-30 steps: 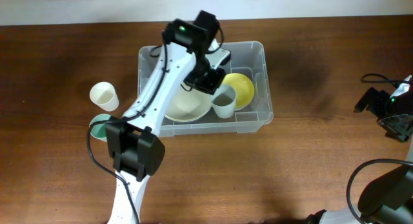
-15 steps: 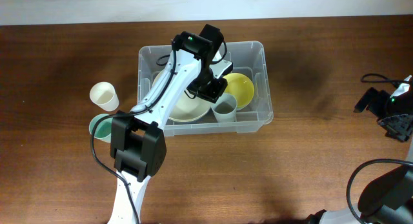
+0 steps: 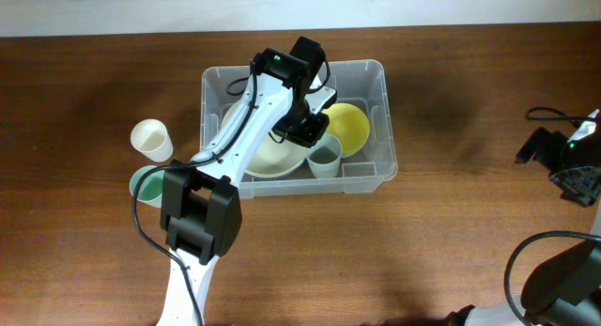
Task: Pack container
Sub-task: 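Lower the grey cup into the bin in front of the yellow bowl, open gripper, then move the left gripper to the white cup and grasp its rim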
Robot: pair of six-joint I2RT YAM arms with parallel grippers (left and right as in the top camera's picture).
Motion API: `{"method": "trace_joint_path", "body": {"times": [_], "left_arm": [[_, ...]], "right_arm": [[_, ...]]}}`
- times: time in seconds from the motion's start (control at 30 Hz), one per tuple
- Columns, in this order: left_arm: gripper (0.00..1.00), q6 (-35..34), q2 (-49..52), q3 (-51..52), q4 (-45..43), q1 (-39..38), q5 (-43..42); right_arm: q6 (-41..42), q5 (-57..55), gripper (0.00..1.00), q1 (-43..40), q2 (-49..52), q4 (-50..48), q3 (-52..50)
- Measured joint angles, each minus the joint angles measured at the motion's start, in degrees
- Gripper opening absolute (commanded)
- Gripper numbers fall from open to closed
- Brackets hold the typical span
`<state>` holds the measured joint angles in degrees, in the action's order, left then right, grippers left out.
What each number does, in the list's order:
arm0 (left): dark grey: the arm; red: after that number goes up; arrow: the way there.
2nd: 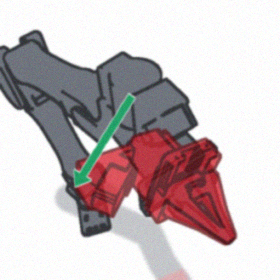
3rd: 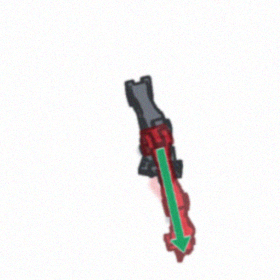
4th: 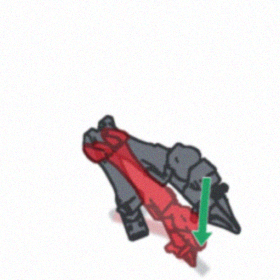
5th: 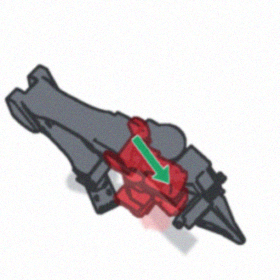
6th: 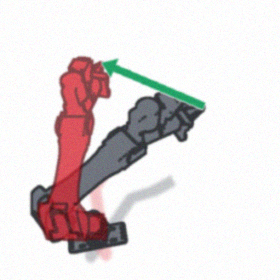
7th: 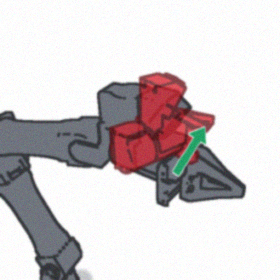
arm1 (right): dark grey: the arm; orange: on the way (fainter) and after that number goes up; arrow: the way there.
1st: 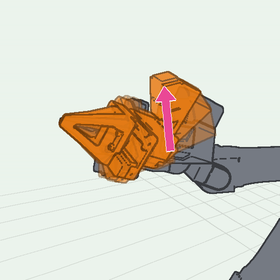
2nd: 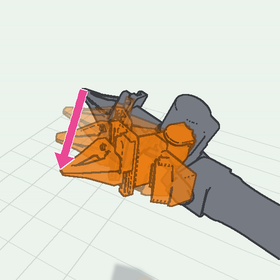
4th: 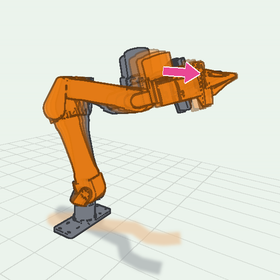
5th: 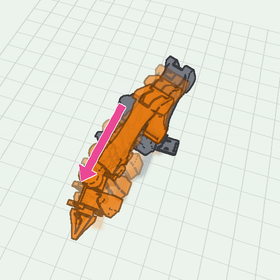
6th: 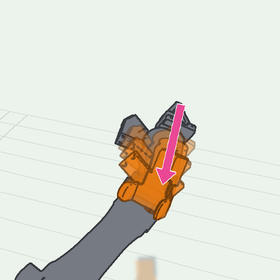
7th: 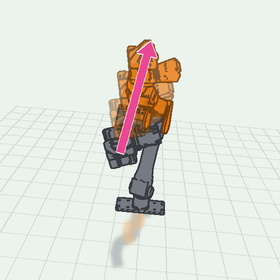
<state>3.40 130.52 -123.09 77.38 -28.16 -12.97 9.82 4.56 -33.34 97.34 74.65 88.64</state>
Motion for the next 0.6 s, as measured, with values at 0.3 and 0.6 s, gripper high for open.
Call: {"method": "trace_joint_path", "body": {"times": [0.3, 0.6], "left_arm": [[0.28, -0.3, 0.0, 0.0, 0.1, 0.0, 0.4], [0.93, -0.2, 0.0, -1.0, -1.6, 0.0, 0.7]], "right_arm": [[0.0, 0.0, 0.99, 0.0, 0.0, 0.0, 0.0], [0.0, 0.0, 0.99, 0.0, 0.0, 0.0, 0.0]]}}
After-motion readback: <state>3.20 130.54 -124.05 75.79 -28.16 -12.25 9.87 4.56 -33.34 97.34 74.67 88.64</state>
